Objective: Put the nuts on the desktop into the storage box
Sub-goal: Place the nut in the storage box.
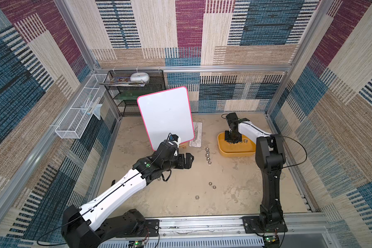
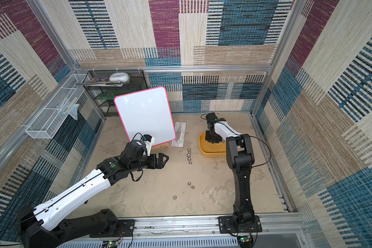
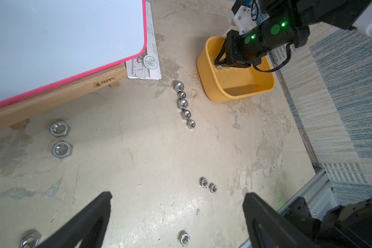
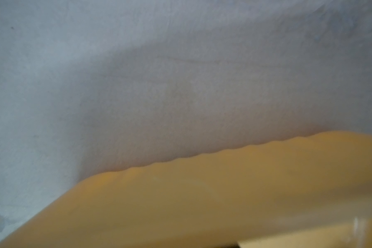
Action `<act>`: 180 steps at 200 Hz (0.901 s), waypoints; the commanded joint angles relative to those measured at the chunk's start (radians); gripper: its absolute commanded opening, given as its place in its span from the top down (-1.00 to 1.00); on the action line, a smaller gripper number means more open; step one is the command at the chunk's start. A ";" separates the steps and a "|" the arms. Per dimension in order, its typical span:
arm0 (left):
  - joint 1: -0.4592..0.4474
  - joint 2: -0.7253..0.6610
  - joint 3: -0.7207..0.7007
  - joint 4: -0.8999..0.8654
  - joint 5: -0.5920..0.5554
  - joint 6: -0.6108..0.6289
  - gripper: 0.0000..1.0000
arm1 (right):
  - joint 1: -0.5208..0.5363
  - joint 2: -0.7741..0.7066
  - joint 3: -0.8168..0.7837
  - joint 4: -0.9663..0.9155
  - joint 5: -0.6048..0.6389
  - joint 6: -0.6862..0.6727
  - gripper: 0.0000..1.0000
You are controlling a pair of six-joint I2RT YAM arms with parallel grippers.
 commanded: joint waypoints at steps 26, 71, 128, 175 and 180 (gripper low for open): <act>0.001 0.010 0.012 0.010 -0.014 0.019 -1.00 | 0.000 -0.012 0.025 -0.017 -0.011 0.001 0.27; 0.001 0.019 0.016 0.019 -0.013 0.035 -1.00 | 0.002 -0.077 0.016 -0.039 -0.026 0.014 0.15; 0.003 0.042 0.028 0.037 -0.008 0.095 -1.00 | 0.041 -0.153 0.039 -0.124 -0.048 0.048 0.06; 0.012 0.061 0.048 0.030 0.010 0.106 -1.00 | 0.162 -0.175 0.079 -0.168 -0.031 0.082 0.01; 0.013 0.061 0.050 0.022 0.013 0.106 -1.00 | 0.176 -0.173 0.079 -0.169 -0.032 0.088 0.02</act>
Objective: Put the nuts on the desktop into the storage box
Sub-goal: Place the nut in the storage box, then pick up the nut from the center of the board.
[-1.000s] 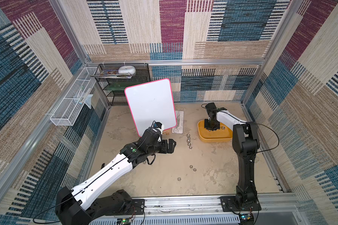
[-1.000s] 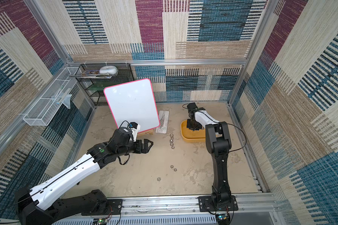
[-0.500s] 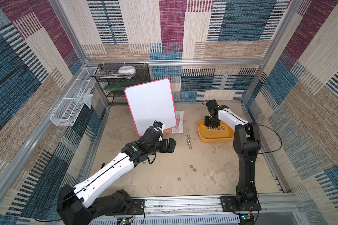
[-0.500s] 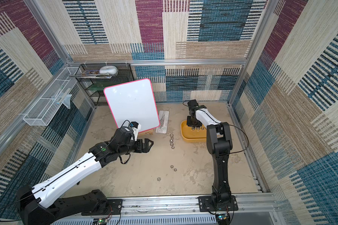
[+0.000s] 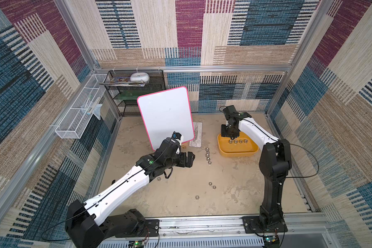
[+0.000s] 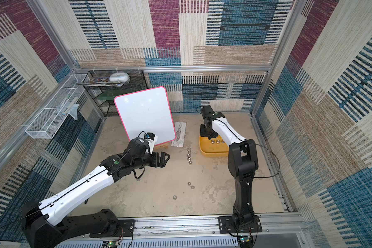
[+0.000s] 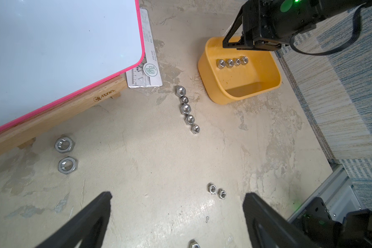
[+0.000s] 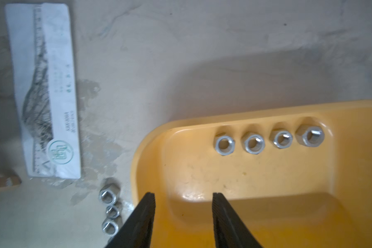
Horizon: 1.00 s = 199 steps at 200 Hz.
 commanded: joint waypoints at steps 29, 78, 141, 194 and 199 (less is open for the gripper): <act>0.009 -0.025 -0.017 -0.013 0.026 0.014 -1.00 | 0.115 0.000 0.011 -0.034 0.008 0.063 0.02; 0.012 -0.114 -0.055 -0.068 0.008 -0.014 -1.00 | 0.185 0.048 0.027 -0.021 -0.013 0.090 0.03; 0.014 -0.228 -0.112 -0.106 -0.018 -0.023 -1.00 | 0.227 0.135 0.048 -0.020 -0.014 0.135 0.05; 0.016 -0.209 -0.104 -0.106 -0.014 -0.020 -1.00 | 0.229 0.181 0.034 -0.007 0.011 0.140 0.08; 0.016 -0.207 -0.103 -0.107 -0.013 -0.019 -1.00 | 0.229 0.186 0.037 -0.004 0.011 0.140 0.08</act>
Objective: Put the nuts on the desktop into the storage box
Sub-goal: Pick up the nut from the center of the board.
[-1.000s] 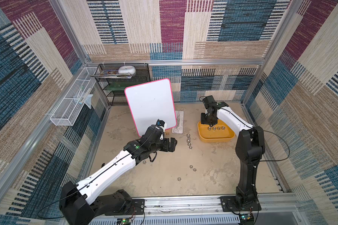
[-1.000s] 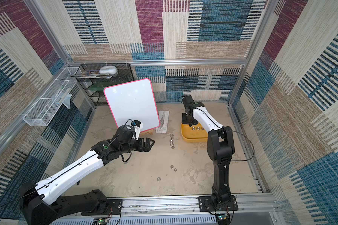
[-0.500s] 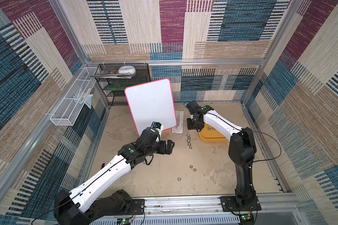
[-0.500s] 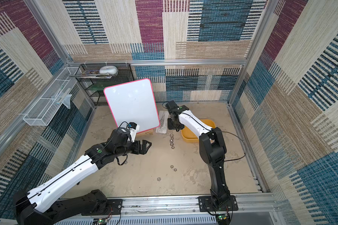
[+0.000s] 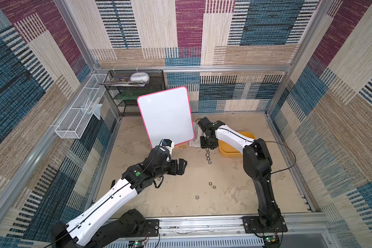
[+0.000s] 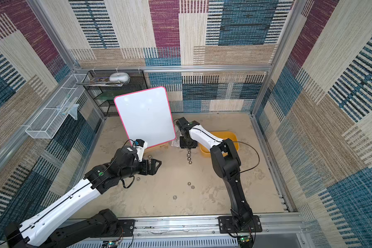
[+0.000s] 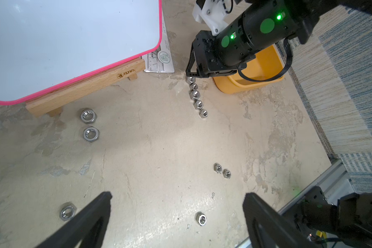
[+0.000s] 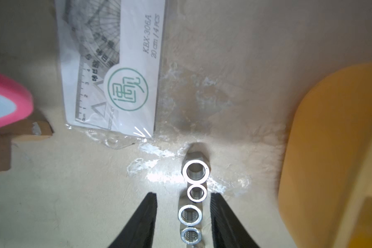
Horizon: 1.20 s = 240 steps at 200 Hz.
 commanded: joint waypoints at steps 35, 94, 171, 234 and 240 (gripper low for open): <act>0.003 0.005 0.011 -0.006 0.003 0.012 -1.00 | 0.001 0.058 0.032 0.003 0.033 0.022 0.10; 0.006 0.003 0.014 -0.013 0.002 0.018 -1.00 | -0.013 0.096 0.058 -0.005 0.029 0.032 0.10; 0.013 0.002 0.014 -0.009 0.001 0.020 -1.00 | -0.017 0.106 0.065 -0.004 0.012 0.047 0.34; 0.015 0.024 0.025 0.011 0.015 0.027 -1.00 | -0.018 0.063 0.112 -0.042 0.032 0.038 0.49; 0.015 0.030 0.027 0.014 0.019 0.028 -1.00 | -0.019 0.057 0.122 -0.049 0.038 0.036 0.48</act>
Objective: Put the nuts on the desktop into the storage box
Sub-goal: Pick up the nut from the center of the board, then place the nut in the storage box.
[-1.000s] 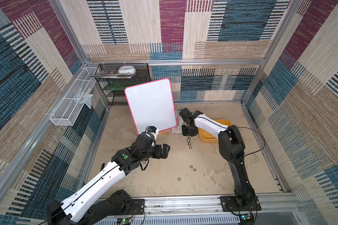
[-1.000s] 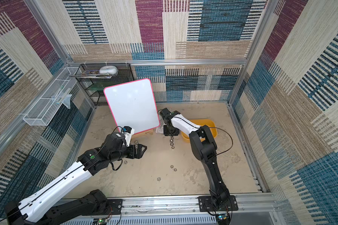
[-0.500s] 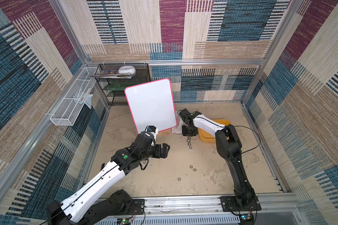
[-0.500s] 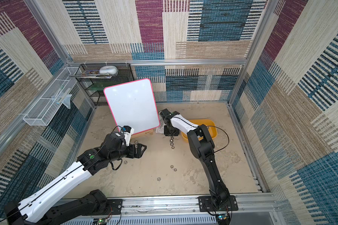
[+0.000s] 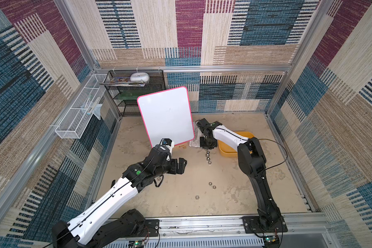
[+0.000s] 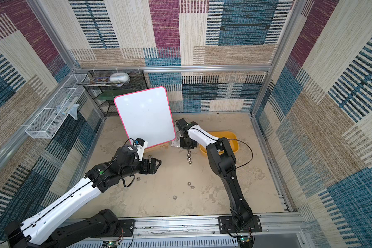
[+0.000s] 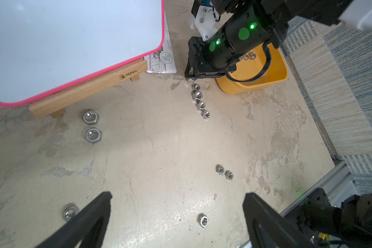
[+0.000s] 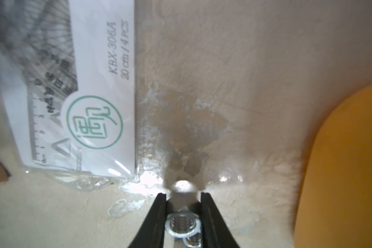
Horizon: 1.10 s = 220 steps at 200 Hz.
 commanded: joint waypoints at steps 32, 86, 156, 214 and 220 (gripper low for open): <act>0.004 0.055 0.044 0.040 0.037 0.029 -1.00 | -0.018 -0.070 0.084 -0.081 0.048 -0.014 0.47; 0.004 0.137 0.090 0.081 0.086 0.039 -1.00 | -0.098 -0.172 0.044 -0.089 0.065 -0.033 0.46; 0.004 0.208 0.134 0.099 0.112 0.046 -1.00 | -0.217 -0.249 -0.125 -0.010 0.047 -0.066 0.44; 0.004 0.237 0.163 0.086 0.099 0.051 -1.00 | -0.257 -0.164 -0.131 0.033 0.027 -0.096 0.43; 0.004 0.238 0.166 0.085 0.097 0.052 -1.00 | -0.258 -0.154 -0.127 0.036 0.025 -0.098 0.43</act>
